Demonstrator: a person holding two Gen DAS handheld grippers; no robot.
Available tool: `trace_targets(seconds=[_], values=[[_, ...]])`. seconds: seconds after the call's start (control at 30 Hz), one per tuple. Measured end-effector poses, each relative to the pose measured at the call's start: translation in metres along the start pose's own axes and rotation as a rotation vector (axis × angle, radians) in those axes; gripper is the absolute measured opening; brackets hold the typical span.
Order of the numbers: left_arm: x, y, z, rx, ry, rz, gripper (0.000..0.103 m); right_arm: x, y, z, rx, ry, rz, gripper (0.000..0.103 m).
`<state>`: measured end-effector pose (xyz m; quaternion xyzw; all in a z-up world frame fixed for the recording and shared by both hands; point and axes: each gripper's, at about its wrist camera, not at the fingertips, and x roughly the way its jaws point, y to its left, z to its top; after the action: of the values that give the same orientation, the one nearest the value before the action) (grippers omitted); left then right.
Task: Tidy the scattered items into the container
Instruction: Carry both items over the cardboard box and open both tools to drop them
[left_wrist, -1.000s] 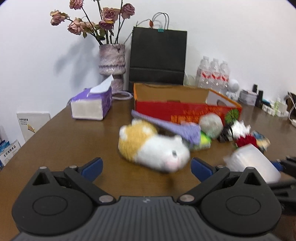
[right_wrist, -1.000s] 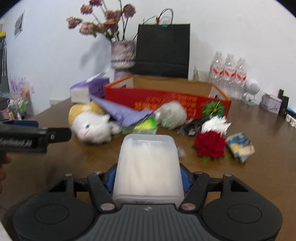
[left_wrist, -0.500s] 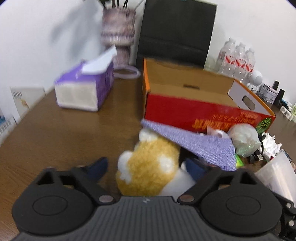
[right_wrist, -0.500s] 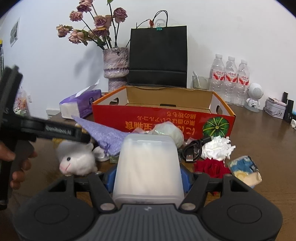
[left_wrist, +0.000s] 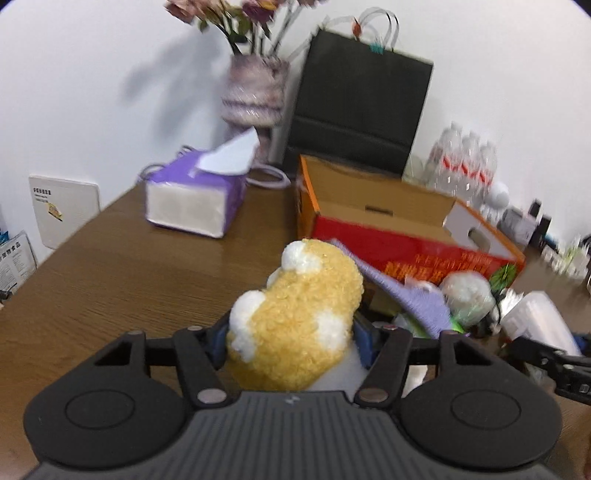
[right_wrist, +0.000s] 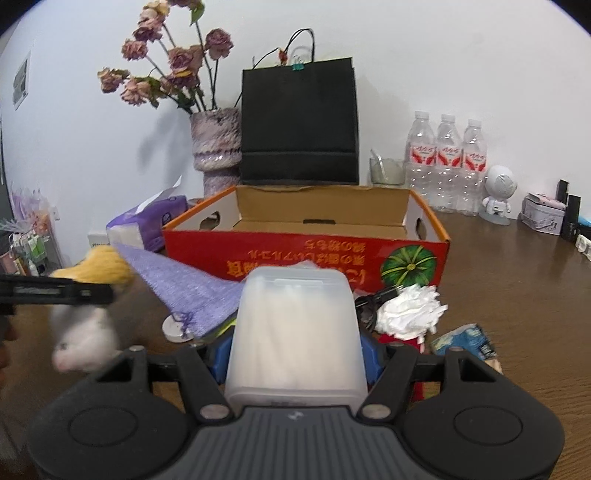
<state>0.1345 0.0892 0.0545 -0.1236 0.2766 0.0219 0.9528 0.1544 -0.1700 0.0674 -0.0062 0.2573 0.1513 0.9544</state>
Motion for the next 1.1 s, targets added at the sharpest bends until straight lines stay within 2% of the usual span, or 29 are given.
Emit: trace_targets(seconds=[0.17,0.3,0.43,0.57,0.73,0.83,0.93,1.1], values=[[-0.033,-0.008,0.027,0.010,-0.126,-0.028,0.064,-0.004,-0.008,0.014,0.005,-0.045,-0.003,0.064],[-0.032,-0.029,0.049,0.037,-0.171,-0.057,0.064,-0.003,-0.012,0.035,0.009,-0.080,-0.007,0.064],[-0.008,-0.054,0.068,0.026,-0.176,-0.108,0.064,0.006,-0.016,0.063,0.023,-0.119,-0.004,0.064],[0.025,-0.069,0.088,-0.053,-0.181,-0.143,0.064,0.017,-0.020,0.096,0.022,-0.181,-0.029,0.064],[0.074,-0.082,0.106,-0.130,-0.187,-0.105,0.065,0.041,-0.020,0.131,0.000,-0.237,-0.066,0.064],[0.106,-0.088,0.111,-0.168,-0.168,-0.066,0.065,0.071,-0.030,0.144,0.020,-0.207,-0.052,0.064],[0.137,-0.096,0.111,-0.142,-0.125,-0.015,0.065,0.103,-0.041,0.141,0.014,-0.144,-0.070,0.064],[0.165,-0.102,0.100,-0.101,-0.055,0.020,0.065,0.141,-0.062,0.128,0.042,-0.029,-0.093,0.064]])
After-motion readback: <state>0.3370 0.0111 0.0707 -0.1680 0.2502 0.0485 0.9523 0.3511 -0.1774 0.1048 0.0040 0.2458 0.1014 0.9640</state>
